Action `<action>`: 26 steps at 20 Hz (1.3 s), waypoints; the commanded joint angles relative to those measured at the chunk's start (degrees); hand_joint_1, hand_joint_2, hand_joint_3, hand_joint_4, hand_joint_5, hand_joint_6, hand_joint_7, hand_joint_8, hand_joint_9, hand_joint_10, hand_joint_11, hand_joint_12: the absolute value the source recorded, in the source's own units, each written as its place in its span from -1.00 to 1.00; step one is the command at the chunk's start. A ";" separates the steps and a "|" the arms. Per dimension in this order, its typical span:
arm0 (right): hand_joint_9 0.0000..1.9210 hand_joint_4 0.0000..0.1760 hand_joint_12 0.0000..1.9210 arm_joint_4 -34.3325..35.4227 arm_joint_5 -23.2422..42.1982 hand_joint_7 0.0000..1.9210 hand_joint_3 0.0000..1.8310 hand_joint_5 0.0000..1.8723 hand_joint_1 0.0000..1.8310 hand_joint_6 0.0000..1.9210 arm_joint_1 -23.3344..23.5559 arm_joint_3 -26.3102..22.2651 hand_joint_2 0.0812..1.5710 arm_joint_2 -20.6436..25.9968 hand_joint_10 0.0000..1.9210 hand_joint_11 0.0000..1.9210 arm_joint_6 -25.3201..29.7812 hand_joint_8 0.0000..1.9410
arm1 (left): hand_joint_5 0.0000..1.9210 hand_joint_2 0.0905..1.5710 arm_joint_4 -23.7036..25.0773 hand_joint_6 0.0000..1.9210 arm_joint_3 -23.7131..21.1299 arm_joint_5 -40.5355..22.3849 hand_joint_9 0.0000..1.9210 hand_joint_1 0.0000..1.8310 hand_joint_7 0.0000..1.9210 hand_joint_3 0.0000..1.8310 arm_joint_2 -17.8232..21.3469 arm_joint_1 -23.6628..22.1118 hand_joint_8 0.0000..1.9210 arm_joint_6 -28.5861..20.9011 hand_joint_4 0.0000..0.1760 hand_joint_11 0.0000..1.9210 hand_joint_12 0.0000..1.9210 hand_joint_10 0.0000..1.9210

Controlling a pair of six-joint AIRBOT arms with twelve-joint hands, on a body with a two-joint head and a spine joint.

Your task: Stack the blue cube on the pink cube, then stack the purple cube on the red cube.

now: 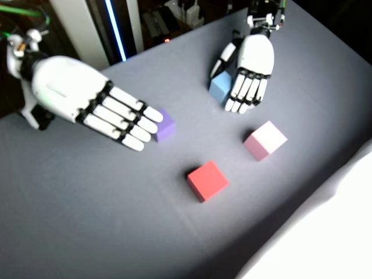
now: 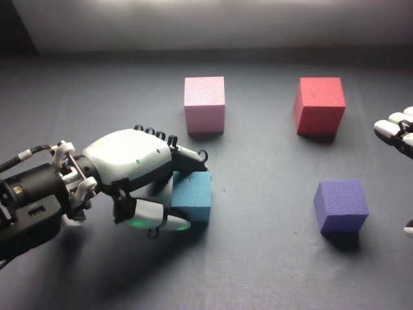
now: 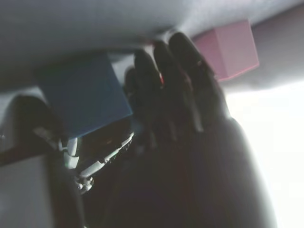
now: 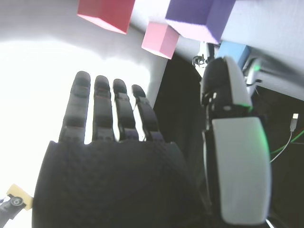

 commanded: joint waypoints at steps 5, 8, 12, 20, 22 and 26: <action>-1.00 -1.00 -1.00 -0.42 7.30 -1.00 -0.99 -1.00 -0.18 -1.00 -0.01 0.01 0.45 0.07 -1.00 -1.00 0.41 -1.00 | -0.27 0.59 -2.52 0.47 -1.02 -8.89 0.25 0.16 0.01 -1.00 3.09 -2.24 0.99 2.23 -1.00 0.34 1.00 1.00; -1.00 -1.00 -1.00 -0.43 7.40 -1.00 -0.99 -1.00 -0.20 -1.00 -0.07 0.02 0.48 0.06 -1.00 -1.00 0.42 -1.00 | -0.29 0.61 -5.65 0.26 0.60 -11.14 -0.12 0.27 -0.27 -1.00 3.28 -5.22 0.86 3.45 -1.00 -0.03 1.00 1.00; -1.00 -1.00 -1.00 -0.47 7.43 -1.00 -0.98 -1.00 -0.21 -1.00 -0.11 0.10 0.50 0.05 -1.00 -1.00 0.57 -1.00 | -0.15 0.50 -7.18 0.29 3.47 -9.51 0.10 0.22 -0.10 -1.00 2.40 -11.55 1.00 5.77 -1.00 0.24 1.00 1.00; -1.00 -1.00 -1.00 -1.14 7.37 -1.00 -0.99 -1.00 -0.25 -1.00 -0.19 0.58 0.52 -0.38 -1.00 -1.00 1.16 -1.00 | -0.33 0.57 -8.10 0.29 13.21 2.78 0.04 0.31 -0.13 -1.00 -4.60 -20.89 0.56 7.04 -1.00 0.04 0.93 0.65; -1.00 -1.00 -1.00 -1.32 7.18 -1.00 -0.99 -1.00 -0.24 -1.00 -0.22 0.78 0.53 -0.70 -1.00 -1.00 1.39 -1.00 | -0.29 0.54 -8.46 0.22 16.23 6.31 0.15 0.32 -0.10 -1.00 -7.15 -21.55 0.53 7.04 -1.00 0.15 0.92 0.59; -1.00 -1.00 -1.00 -1.65 6.96 -1.00 -0.99 -1.00 -0.24 -1.00 -0.22 1.01 0.54 -0.89 -1.00 -1.00 2.00 -1.00 | -0.29 0.59 -8.96 0.23 19.04 9.53 -0.06 0.30 -0.20 -1.00 -9.86 -21.57 0.71 7.04 -1.00 0.06 1.00 0.92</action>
